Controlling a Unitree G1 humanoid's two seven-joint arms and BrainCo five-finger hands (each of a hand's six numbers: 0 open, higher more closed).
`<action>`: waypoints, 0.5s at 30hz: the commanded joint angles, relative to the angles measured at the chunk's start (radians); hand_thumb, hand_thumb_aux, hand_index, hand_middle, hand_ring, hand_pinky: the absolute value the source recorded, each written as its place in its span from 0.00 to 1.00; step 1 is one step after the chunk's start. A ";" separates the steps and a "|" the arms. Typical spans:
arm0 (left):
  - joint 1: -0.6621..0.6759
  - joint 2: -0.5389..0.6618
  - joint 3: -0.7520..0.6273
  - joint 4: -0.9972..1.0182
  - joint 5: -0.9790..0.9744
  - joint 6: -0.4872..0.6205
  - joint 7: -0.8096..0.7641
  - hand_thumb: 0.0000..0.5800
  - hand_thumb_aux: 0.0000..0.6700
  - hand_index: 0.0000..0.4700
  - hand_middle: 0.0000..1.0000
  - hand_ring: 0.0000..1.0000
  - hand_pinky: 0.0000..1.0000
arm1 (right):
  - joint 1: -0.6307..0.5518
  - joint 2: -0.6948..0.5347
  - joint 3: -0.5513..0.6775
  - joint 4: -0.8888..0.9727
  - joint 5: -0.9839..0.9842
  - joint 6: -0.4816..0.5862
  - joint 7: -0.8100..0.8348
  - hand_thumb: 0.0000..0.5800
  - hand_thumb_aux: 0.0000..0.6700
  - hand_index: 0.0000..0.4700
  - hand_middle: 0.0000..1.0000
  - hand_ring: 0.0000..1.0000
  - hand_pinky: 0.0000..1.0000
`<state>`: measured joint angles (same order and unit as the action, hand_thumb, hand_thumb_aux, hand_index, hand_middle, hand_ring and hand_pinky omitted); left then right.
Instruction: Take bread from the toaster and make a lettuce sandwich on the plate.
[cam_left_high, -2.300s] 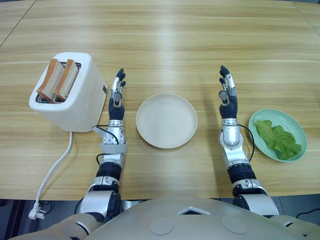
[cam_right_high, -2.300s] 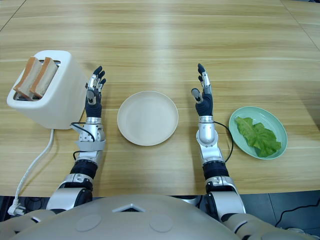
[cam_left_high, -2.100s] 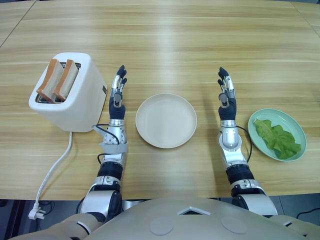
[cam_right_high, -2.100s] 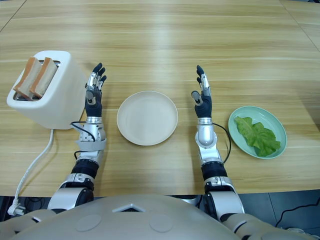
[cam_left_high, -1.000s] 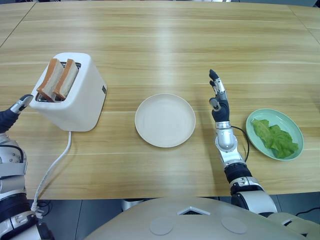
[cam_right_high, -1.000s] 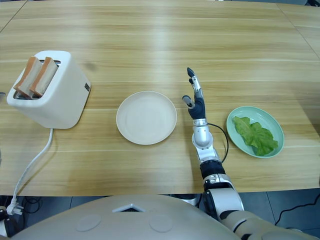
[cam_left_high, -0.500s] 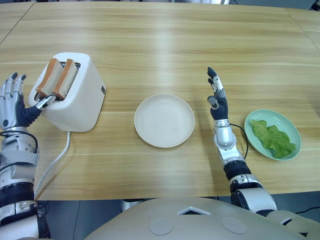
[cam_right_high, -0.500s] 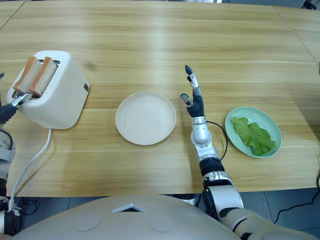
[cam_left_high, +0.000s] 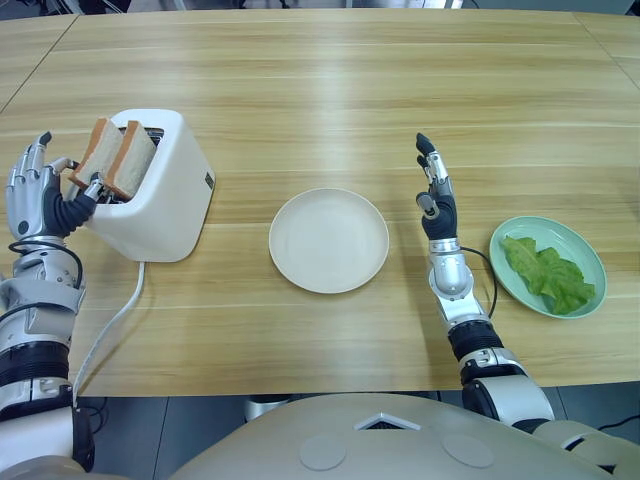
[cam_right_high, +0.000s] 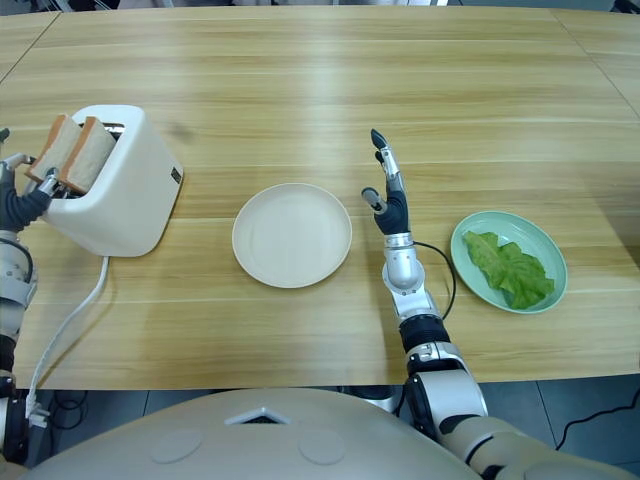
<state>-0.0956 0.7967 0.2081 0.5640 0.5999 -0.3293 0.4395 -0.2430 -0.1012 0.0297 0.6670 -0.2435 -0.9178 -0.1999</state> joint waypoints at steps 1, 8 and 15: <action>0.001 -0.010 -0.059 0.068 -0.005 -0.031 -0.002 1.00 1.00 0.98 0.00 0.00 0.00 | -0.001 -0.001 0.000 0.002 0.004 0.008 0.003 0.00 0.00 0.00 0.00 0.00 0.00; -0.042 -0.056 -0.004 0.023 -0.111 -0.084 0.055 1.00 1.00 0.98 1.00 1.00 1.00 | -0.002 0.003 -0.009 0.003 0.020 0.019 0.000 0.00 0.00 0.00 0.00 0.00 0.00; -0.151 -0.063 0.076 0.035 -0.197 -0.104 0.144 1.00 1.00 0.98 1.00 1.00 1.00 | -0.031 0.011 -0.016 0.037 0.014 0.028 -0.025 0.00 0.00 0.00 0.00 0.00 0.00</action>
<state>-0.2265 0.7303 0.2403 0.5942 0.4370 -0.4246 0.5368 -0.2645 -0.0922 0.0254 0.6788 -0.2313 -0.9093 -0.2132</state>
